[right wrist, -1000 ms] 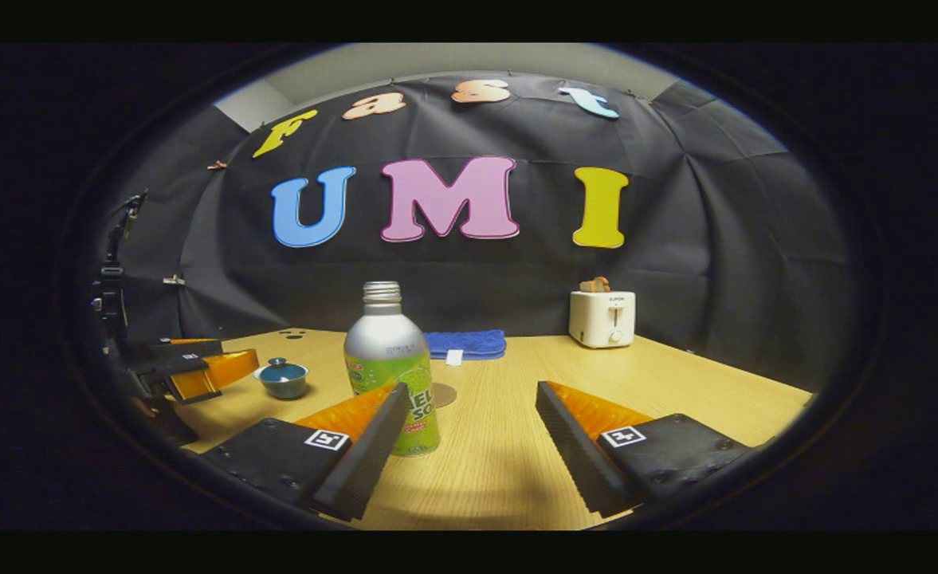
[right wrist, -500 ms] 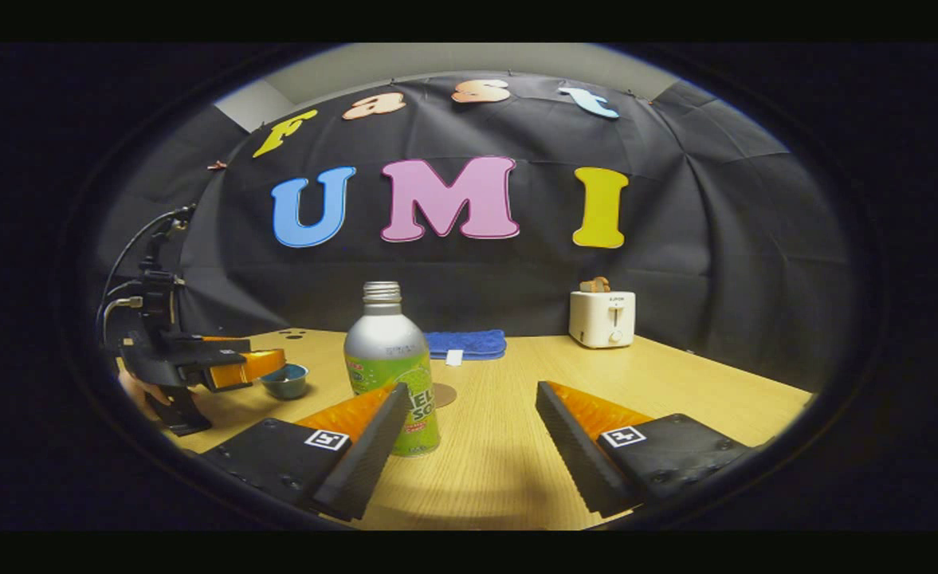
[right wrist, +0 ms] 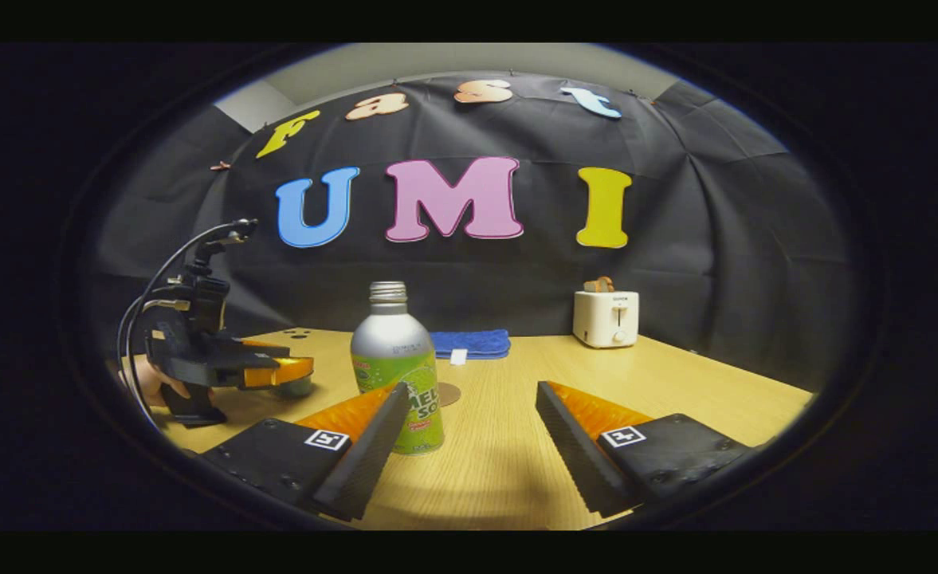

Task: Open the teacup lid with one hand, grasp the water bottle and pour water into the teacup with the other hand; after pouring, place the water bottle on the coaster and then close the teacup lid.

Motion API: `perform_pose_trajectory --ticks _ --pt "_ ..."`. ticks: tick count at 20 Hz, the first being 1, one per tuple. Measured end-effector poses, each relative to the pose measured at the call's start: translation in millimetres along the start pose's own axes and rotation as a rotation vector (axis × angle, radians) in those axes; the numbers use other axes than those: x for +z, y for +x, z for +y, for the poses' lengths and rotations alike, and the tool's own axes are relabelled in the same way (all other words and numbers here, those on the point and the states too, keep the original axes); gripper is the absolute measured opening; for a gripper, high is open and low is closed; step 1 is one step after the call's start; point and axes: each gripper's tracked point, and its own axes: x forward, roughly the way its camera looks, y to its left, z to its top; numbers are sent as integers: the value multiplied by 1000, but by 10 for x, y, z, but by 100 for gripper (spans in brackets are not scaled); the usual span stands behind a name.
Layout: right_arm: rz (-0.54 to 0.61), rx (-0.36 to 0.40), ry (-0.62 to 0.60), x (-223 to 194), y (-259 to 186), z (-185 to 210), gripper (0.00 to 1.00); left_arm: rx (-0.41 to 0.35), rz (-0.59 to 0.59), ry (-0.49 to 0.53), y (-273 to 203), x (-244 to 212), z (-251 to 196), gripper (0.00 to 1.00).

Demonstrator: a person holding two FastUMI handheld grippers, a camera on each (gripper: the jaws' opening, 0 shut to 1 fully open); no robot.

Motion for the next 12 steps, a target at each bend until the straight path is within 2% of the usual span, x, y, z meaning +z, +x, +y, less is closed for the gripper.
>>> perform_pose_trajectory --ticks 1,4,5,6,7,12 --pt "0 1 0 7 3 0 99 4 6 7 9 -9 -3 55" --pt "1 6 1 16 11 14 99 10 7 5 13 -10 3 52" --pt "2 6 1 12 4 13 99 13 5 2 15 -8 5 46" --pt "1 6 1 8 2 14 99 14 2 -1 20 3 10 46" --pt "1 5 1 12 3 11 99 16 -1 -5 7 14 22 40" --pt "2 5 1 16 12 15 99 19 -36 -35 -37 46 53 33"
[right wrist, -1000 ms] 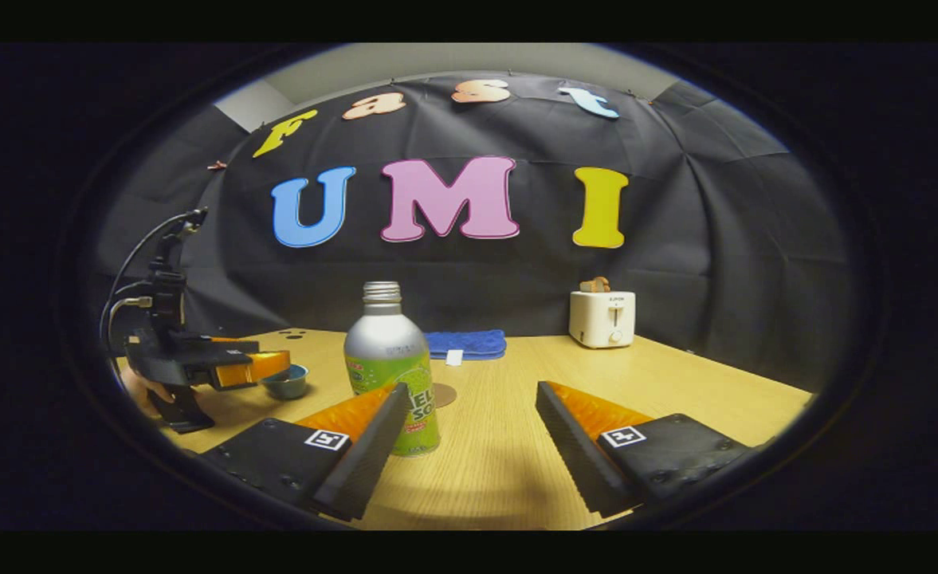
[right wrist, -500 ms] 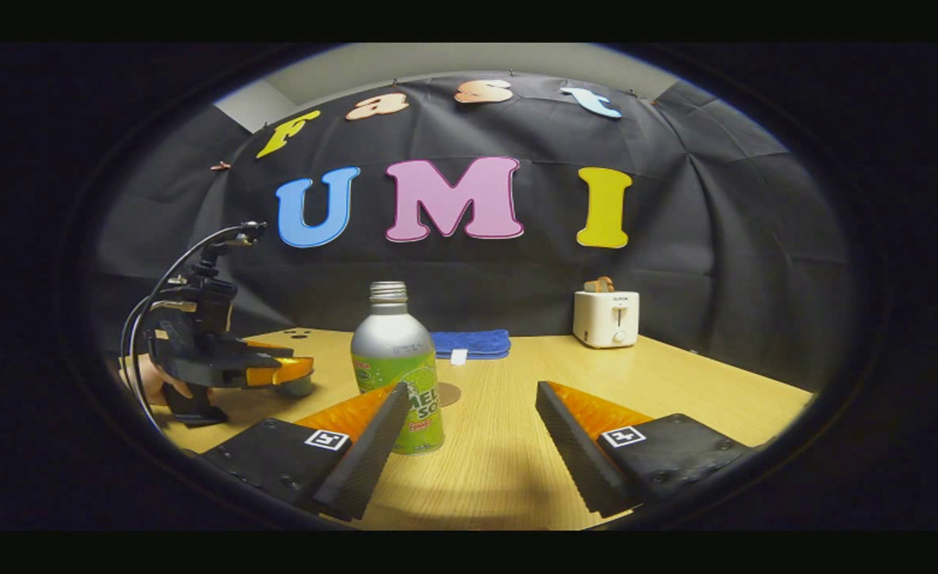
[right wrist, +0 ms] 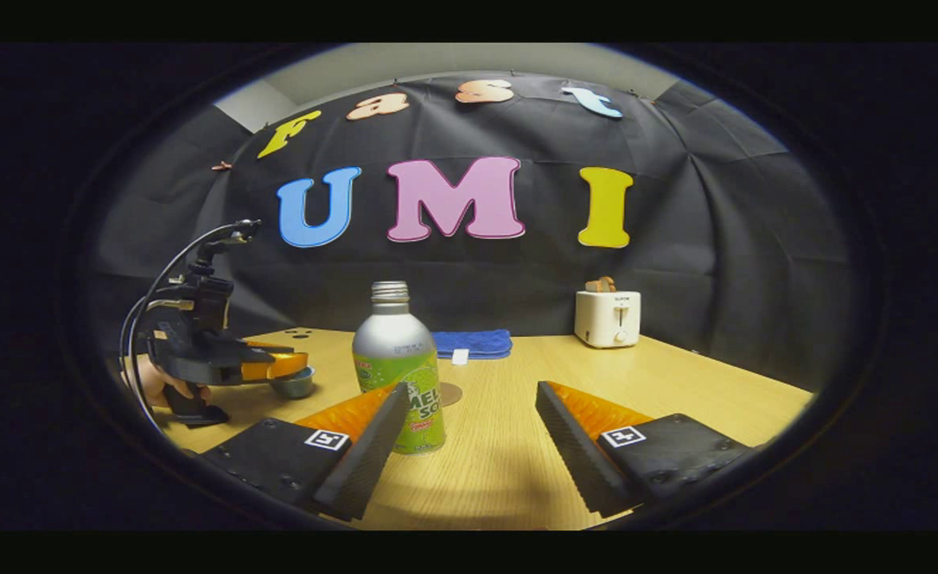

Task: Open the teacup lid with one hand, grasp the water bottle and pour water into the teacup with the other hand; after pouring, place the water bottle on the coaster and then close the teacup lid.

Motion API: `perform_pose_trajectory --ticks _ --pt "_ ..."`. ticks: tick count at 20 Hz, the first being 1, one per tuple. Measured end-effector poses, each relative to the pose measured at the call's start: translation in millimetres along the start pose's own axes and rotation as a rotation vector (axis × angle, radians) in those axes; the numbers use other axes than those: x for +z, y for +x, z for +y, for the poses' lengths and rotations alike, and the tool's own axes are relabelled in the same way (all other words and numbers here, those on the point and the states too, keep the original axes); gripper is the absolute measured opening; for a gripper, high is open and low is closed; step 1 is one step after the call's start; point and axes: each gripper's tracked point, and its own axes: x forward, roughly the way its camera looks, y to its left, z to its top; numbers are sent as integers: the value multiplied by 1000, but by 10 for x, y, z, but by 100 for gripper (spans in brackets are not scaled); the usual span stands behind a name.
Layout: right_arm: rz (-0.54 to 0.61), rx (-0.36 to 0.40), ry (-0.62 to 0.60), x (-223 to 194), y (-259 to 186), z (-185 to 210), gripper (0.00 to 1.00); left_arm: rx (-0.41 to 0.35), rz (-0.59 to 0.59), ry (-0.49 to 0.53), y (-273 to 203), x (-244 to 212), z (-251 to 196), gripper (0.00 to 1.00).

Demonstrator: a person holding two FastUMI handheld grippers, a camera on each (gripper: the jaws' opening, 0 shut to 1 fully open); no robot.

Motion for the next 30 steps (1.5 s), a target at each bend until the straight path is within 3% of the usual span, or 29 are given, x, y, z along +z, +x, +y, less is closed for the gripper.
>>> perform_pose_trajectory --ticks 5,12,14,17,20,25,30 --pt "0 1 0 -4 -11 7 99 13 -91 -54 -110 101 93 31" --pt "2 150 5 -13 -82 295 99 99 -180 -113 -366 134 396 30" --pt "2 177 6 -11 -102 328 99 111 -182 -127 -448 104 504 33" --pt "5 211 7 -16 -121 413 99 134 -183 -129 -559 50 688 30" --pt "6 216 6 -17 -120 470 99 159 -181 -132 -628 14 866 30" --pt "3 151 4 -16 -2 481 99 189 -179 -135 -716 -39 1083 29" --pt "5 150 3 -31 241 619 99 176 -181 -133 -741 -41 1103 30"
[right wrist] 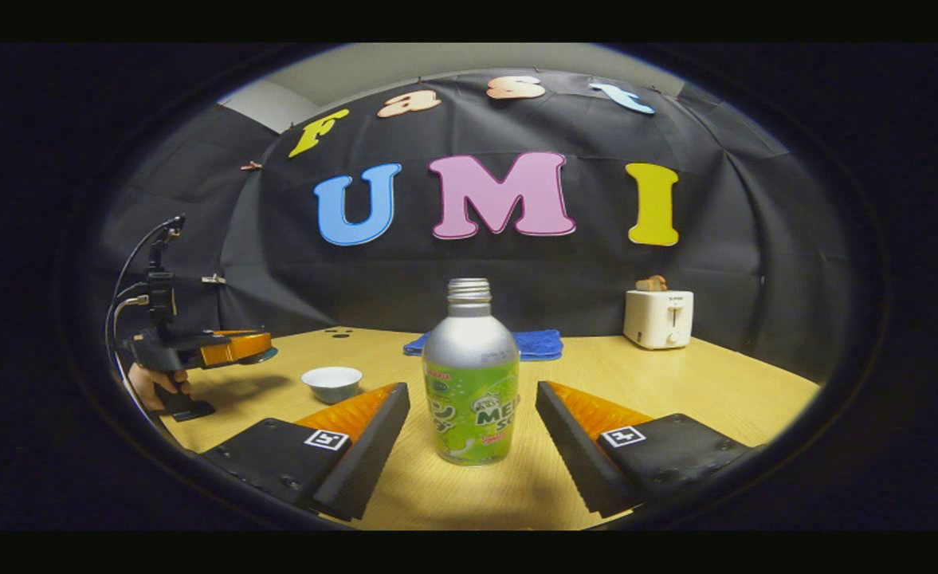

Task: Open the teacup lid with one hand, grasp the water bottle and pour water into the teacup with the other hand; after pouring, place the water bottle on the coaster and then close the teacup lid.

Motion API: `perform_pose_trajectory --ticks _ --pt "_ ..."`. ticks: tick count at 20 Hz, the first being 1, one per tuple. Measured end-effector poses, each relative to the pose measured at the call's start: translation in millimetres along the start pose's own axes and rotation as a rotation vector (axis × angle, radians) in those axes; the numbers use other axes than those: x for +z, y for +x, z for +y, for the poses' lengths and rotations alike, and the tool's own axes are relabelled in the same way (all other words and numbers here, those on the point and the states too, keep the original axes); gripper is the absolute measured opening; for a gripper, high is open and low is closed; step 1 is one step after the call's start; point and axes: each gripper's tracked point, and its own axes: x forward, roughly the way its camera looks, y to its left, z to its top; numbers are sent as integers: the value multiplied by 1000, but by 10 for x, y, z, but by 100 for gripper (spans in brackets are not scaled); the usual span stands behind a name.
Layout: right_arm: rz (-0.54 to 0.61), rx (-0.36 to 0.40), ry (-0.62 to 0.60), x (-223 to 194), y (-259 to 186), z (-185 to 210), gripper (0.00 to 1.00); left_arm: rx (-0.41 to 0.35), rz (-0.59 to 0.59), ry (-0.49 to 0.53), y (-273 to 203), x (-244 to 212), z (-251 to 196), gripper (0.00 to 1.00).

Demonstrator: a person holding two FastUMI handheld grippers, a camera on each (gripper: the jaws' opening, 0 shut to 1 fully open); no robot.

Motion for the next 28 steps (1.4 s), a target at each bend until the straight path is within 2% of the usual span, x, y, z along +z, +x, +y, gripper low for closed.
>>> perform_pose_trajectory --ticks 6,16,17,18,19,22,23,25,27,28 --pt "3 -56 -1 -11 311 -89 99 -32 -1 1 -4 -4 -45 30" --pt "12 -62 2 -28 601 -99 98 -50 -2 1 4 -3 -68 30" --pt "9 -59 0 -22 592 -77 95 -51 -2 1 5 -6 -70 30" --pt "8 -63 2 -32 589 -88 84 -51 -2 1 8 -2 -67 30" --pt "7 -81 1 -19 585 -132 84 -52 -2 2 13 -6 -73 30" --pt "10 -52 0 -24 577 -55 83 -39 -2 1 16 -6 -20 30" --pt "15 -68 -1 -28 567 -82 82 -38 -2 1 9 -8 -9 30" --pt "7 -87 -3 -12 560 -113 78 -41 -2 1 1 -9 -8 30" --pt "7 -63 -10 -19 597 -57 73 -41 -2 2 2 -8 11 30" --pt "4 -67 -47 -5 610 -63 76 -39 -2 2 8 -6 37 32"
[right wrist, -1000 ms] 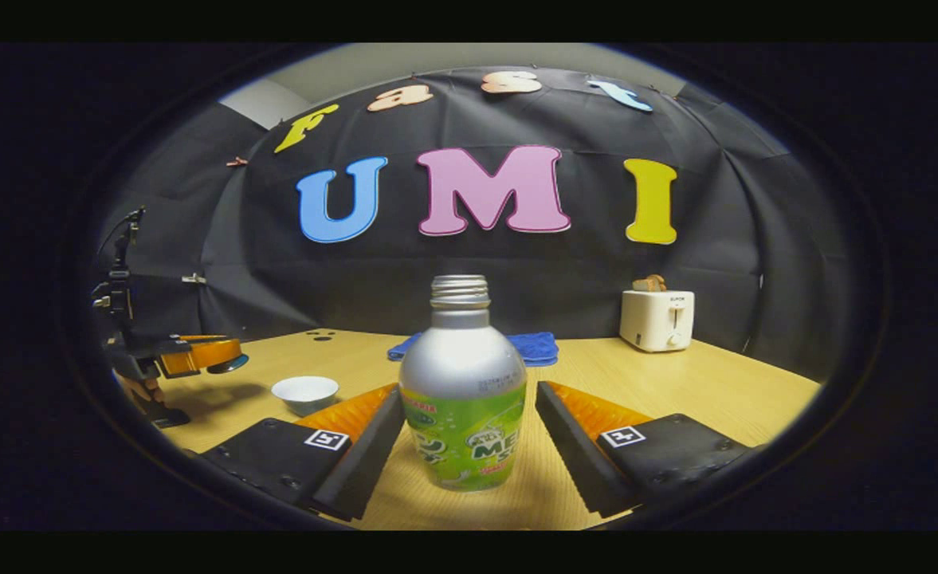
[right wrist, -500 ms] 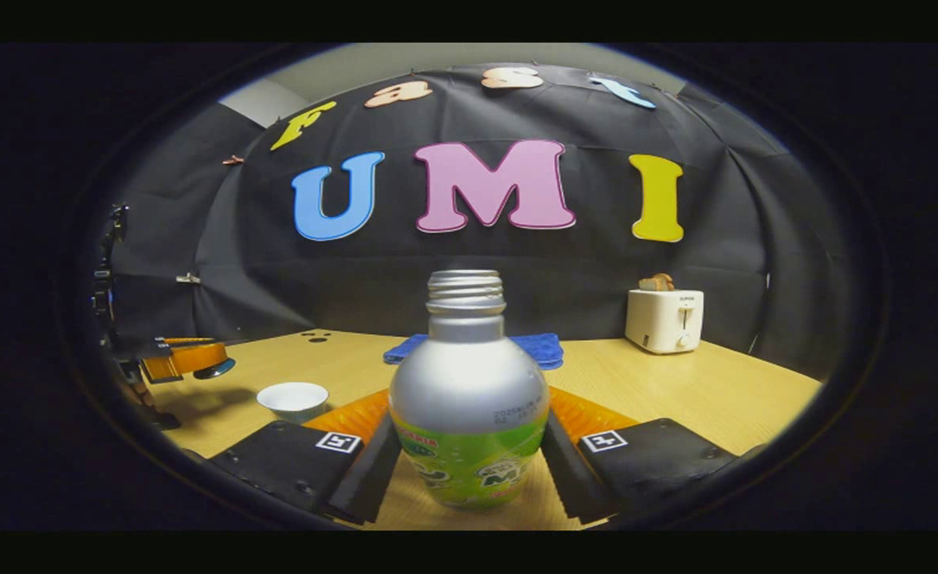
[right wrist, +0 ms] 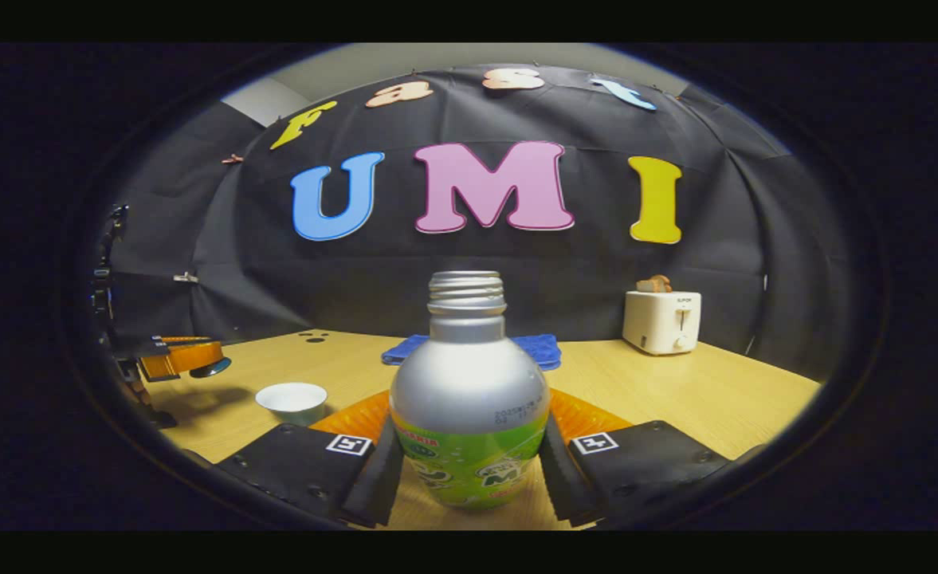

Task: Open the teacup lid with one hand, grasp the water bottle and pour water into the teacup with the other hand; after pouring, place the water bottle on the coaster and then close the teacup lid.

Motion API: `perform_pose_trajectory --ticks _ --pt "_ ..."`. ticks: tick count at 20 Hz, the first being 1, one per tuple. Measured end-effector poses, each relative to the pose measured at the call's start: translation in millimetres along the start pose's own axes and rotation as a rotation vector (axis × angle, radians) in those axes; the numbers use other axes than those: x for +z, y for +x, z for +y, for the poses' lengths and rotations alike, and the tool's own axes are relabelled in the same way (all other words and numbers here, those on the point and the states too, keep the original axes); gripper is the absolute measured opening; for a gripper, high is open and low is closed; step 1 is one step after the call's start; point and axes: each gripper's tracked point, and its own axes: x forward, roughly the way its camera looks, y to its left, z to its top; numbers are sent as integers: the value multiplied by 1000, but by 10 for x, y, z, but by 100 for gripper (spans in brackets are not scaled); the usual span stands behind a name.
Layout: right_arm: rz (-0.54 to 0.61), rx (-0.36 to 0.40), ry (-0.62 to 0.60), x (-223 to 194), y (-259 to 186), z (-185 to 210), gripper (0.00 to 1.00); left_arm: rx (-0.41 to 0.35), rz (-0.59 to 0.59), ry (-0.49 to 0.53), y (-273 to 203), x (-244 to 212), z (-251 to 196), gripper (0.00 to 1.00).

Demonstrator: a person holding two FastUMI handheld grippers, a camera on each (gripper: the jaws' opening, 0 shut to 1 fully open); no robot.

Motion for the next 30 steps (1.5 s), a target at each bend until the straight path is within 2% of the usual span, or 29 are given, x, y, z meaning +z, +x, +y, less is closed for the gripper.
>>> perform_pose_trajectory --ticks 1,3,4,6,10,11,12,17,20,22,27,28,29,30 --pt "-4 -14 -50 14 6 -41 76 6 0 0 -4 -1 43 30" --pt "-22 20 -138 160 37 22 76 29 2 0 4 -11 167 27" --pt "-27 33 -182 220 60 57 76 42 2 0 8 -9 246 30" --pt "-34 46 -336 313 146 81 75 64 3 -1 22 -8 374 30" --pt "-23 101 -718 288 343 177 76 90 4 -1 14 -29 575 30" --pt "-26 111 -788 277 400 203 72 94 3 -1 -9 -23 621 30" --pt "-28 123 -847 251 450 264 76 98 3 0 -12 -22 664 30" --pt "-66 164 -1117 153 537 439 76 87 4 -1 -23 -41 730 30" --pt "-58 206 -1216 -11 615 550 76 72 3 0 -6 -26 726 33" --pt "-38 229 -1250 -109 755 635 75 68 2 0 -15 -27 732 30" --pt "-30 271 -1357 -226 882 724 75 49 2 0 -11 -35 706 30" --pt "-29 278 -1369 -246 907 727 76 48 3 -1 -6 -30 708 33" --pt "-26 285 -1383 -260 951 729 75 46 2 0 -5 -30 712 30" --pt "-29 291 -1404 -263 970 741 75 43 3 0 -8 -21 711 33"
